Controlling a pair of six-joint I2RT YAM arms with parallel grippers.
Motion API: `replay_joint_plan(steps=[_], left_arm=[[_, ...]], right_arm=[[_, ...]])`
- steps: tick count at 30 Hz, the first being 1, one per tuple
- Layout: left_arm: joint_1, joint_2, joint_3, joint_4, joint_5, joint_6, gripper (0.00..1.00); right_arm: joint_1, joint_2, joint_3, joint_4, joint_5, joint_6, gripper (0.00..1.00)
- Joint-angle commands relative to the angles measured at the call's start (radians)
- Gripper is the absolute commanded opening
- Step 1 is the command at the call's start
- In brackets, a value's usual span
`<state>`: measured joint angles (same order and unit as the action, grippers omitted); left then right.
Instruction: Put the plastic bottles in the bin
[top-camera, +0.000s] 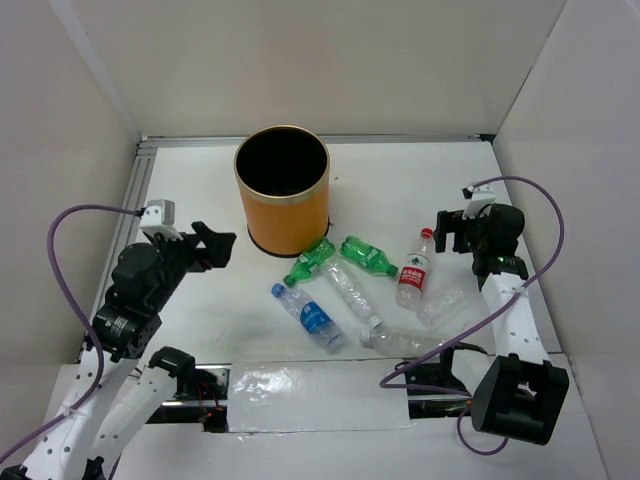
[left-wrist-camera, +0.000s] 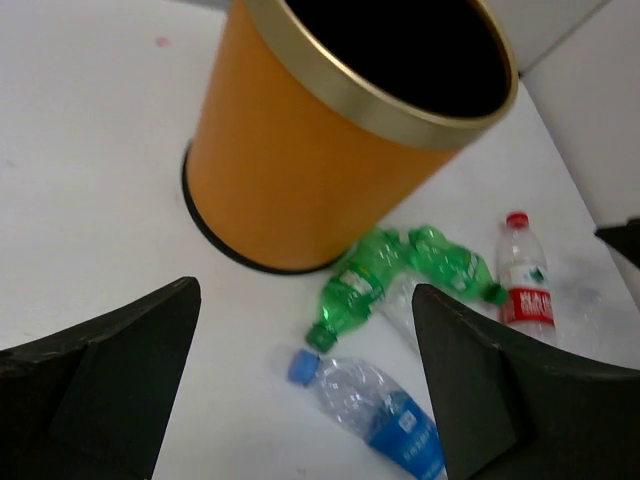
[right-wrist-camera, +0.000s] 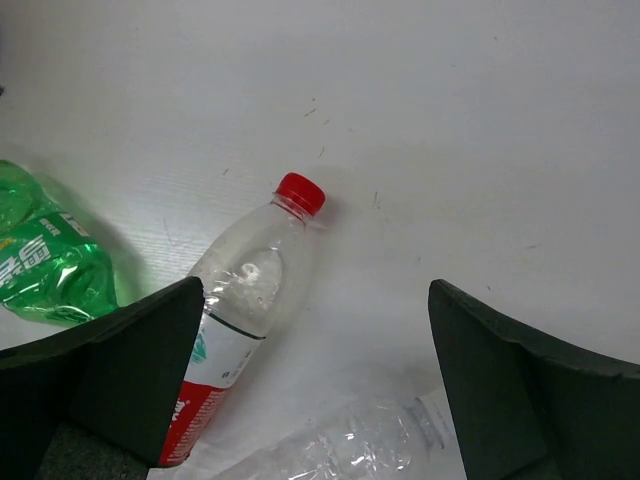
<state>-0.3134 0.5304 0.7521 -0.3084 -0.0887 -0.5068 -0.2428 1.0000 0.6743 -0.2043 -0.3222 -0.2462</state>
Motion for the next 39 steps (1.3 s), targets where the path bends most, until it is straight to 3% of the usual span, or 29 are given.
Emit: replay_joint_plan(steps=[1, 4, 7, 10, 11, 12, 13, 14, 15, 16, 17, 18, 20, 21, 30, 34, 36, 37, 39], left_arm=[[-0.050, 0.045, 0.030, -0.126, 0.118, -0.081, 1.00], [-0.098, 0.097, 0.020, -0.150, 0.118, -0.137, 1.00], [-0.217, 0.155, 0.004, -0.140, 0.083, -0.235, 0.96], [-0.338, 0.229, 0.015, -0.168, -0.025, -0.335, 0.91], [-0.373, 0.243, 0.015, -0.185, -0.124, -0.370, 0.89], [-0.407, 0.275, 0.032, -0.202, -0.167, -0.453, 0.84], [-0.468, 0.298, 0.053, -0.260, -0.205, -0.511, 0.60], [-0.498, 0.325, 0.067, -0.290, -0.257, -0.573, 0.48], [-0.524, 0.357, 0.076, -0.310, -0.267, -0.620, 0.42], [-0.550, 0.426, 0.087, -0.333, -0.276, -0.732, 0.42], [-0.596, 0.460, 0.096, -0.354, -0.276, -0.790, 0.43], [-0.618, 0.492, 0.096, -0.369, -0.290, -0.847, 0.65], [-0.660, 0.555, 0.116, -0.403, -0.301, -1.014, 0.92], [-0.693, 0.612, 0.116, -0.403, -0.313, -1.044, 1.00], [-0.684, 0.897, 0.115, -0.082, -0.189, -1.037, 1.00], [-0.684, 1.013, 0.171, -0.035, -0.167, -0.989, 1.00], [-0.675, 1.025, 0.182, -0.035, -0.154, -0.960, 0.88], [-0.675, 1.025, 0.182, -0.035, -0.143, -0.960, 0.68], [-0.699, 0.966, 0.161, -0.044, -0.143, -0.920, 0.43]], right_arm=[[-0.001, -0.023, 0.027, 0.009, -0.023, 0.015, 1.00], [-0.001, -0.023, 0.027, -0.021, -0.087, -0.028, 1.00], [-0.001, -0.014, 0.050, -0.079, -0.181, -0.132, 1.00], [-0.021, 0.006, 0.071, -0.090, -0.233, -0.122, 1.00], [-0.021, 0.006, 0.071, -0.090, -0.233, -0.122, 1.00], [-0.021, 0.006, 0.071, -0.090, -0.223, -0.095, 1.00], [-0.021, 0.017, 0.071, -0.090, -0.209, -0.085, 1.00], [-0.021, 0.028, 0.071, -0.090, -0.195, -0.076, 1.00], [-0.030, 0.028, 0.082, -0.090, -0.181, -0.065, 1.00], [-0.030, 0.043, 0.082, -0.090, -0.181, -0.065, 1.00], [-0.030, 0.055, 0.082, -0.099, -0.181, -0.065, 1.00], [-0.041, 0.055, 0.082, -0.109, -0.192, -0.056, 1.00], [-0.041, 0.055, 0.082, -0.109, -0.204, -0.045, 1.00], [-0.041, 0.055, 0.070, -0.098, -0.204, -0.045, 1.00], [-0.041, 0.074, 0.061, -0.098, -0.213, -0.054, 1.00], [-0.041, 0.083, 0.051, -0.098, -0.233, -0.064, 1.00], [-0.041, 0.092, 0.042, -0.098, -0.282, -0.088, 1.00], [-0.041, 0.107, 0.054, -0.148, -0.317, -0.114, 1.00], [-0.041, 0.129, 0.100, -0.222, -0.454, -0.224, 1.00]])
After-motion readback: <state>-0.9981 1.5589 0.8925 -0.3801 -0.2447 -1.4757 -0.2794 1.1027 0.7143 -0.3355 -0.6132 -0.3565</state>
